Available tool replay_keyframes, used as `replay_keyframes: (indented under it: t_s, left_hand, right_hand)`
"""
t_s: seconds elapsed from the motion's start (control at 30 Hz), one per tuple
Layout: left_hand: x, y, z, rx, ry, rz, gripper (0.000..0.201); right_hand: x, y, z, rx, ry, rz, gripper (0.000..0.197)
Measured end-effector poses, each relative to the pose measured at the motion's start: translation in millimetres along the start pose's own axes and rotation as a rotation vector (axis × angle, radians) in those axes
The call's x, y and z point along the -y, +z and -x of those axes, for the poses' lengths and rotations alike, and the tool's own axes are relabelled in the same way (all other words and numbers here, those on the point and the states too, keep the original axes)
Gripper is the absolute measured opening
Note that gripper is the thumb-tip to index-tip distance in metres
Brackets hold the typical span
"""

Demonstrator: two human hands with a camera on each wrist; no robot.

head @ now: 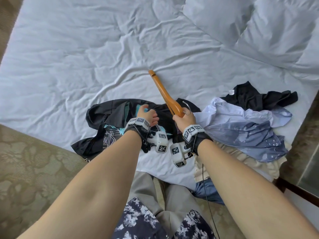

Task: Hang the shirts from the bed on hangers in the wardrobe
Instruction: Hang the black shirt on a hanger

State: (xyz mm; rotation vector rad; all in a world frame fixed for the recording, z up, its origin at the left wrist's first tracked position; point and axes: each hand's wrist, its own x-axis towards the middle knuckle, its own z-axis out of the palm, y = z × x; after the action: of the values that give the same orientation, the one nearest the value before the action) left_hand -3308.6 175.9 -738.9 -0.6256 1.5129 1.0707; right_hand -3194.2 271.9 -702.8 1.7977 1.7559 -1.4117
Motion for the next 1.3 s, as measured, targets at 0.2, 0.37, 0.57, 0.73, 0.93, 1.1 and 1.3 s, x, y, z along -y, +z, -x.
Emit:
replay_keyframes:
  t_s: [0.2, 0.37, 0.57, 0.73, 0.93, 1.1, 1.3]
  left_hand:
    - [20, 47, -12, 0.119, 0.004, -0.51, 0.075]
    - [31, 62, -53, 0.156, 0.012, -1.174, 0.052]
    - [20, 71, -35, 0.127, 0.16, -1.547, 0.025]
    - [26, 81, -45, 0.118, 0.365, -1.448, 0.069]
    - [39, 86, -54, 0.255, 0.182, -1.586, 0.078]
    - [35, 86, -47, 0.229, 0.232, -1.626, 0.04]
    - [2, 73, -28, 0.099, 0.292, -1.367, 0.014]
  right_hand:
    - [-31, -10, -8, -0.08, 0.004, -0.025, 0.007]
    - [-39, -26, -16, -0.198, 0.017, -0.132, 0.014]
    - [-51, -38, -20, -0.186, 0.02, -0.181, 0.015]
    - [-50, -42, -24, -0.107, 0.018, -0.154, 0.008]
    - [-56, -43, -30, -0.075, 0.051, -0.177, 0.018]
    - [-58, -44, -33, -0.103, 0.066, -0.244, 0.01]
    - [-33, -56, -25, -0.114, 0.069, -0.238, 0.003]
